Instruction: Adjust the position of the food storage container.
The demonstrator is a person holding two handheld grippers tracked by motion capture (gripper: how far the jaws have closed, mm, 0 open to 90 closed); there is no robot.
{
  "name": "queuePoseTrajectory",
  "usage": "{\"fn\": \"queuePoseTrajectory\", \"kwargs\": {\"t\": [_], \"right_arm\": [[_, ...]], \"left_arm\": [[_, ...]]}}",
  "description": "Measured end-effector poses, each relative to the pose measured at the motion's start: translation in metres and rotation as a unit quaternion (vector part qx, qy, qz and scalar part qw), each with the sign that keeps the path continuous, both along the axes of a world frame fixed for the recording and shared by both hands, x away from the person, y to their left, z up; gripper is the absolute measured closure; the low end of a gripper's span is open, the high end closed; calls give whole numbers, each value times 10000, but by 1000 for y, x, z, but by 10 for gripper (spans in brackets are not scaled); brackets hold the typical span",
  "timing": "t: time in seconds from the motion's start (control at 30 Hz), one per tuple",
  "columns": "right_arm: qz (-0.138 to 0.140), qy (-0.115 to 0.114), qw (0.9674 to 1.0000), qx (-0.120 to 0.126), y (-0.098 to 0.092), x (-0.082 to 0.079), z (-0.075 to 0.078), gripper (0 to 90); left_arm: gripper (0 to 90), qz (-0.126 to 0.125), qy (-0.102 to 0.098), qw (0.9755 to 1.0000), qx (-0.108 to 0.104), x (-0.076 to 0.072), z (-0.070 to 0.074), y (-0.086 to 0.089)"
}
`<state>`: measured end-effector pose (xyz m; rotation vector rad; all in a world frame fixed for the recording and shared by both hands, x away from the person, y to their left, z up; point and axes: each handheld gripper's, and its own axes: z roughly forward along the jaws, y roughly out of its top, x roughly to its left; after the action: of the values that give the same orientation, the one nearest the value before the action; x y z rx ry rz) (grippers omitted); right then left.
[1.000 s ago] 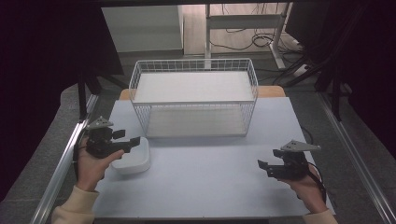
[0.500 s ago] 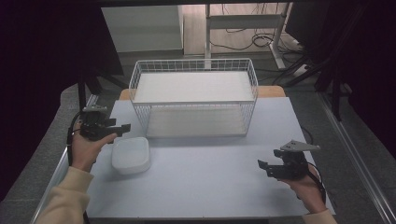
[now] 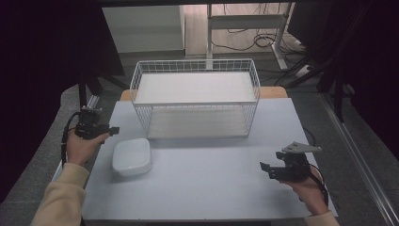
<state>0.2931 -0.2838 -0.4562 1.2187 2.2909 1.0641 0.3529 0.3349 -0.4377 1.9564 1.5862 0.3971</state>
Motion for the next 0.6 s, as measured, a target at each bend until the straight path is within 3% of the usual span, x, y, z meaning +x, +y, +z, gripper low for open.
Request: {"fn": "queuePoseTrajectory", "kwargs": {"t": [0.1,0.13,0.23,0.33,0.6], "right_arm": [[6,10,10000,1,1,0,0,234],[14,13,10000,1,1,0,0,234],[40,30,10000,-29,2,0,-2,234],[19,29,10000,-36,2,0,-2,234],[2,30,10000,-60,2,1,-3,234]], "left_arm": [[702,91,146,9998,49,-4,-7,7],[747,131,302,9994,96,-7,-13,12],[855,176,421,9989,68,-11,-19,17],[900,192,595,9980,109,-15,-29,23],[900,76,783,9969,39,-15,-48,23]]}}
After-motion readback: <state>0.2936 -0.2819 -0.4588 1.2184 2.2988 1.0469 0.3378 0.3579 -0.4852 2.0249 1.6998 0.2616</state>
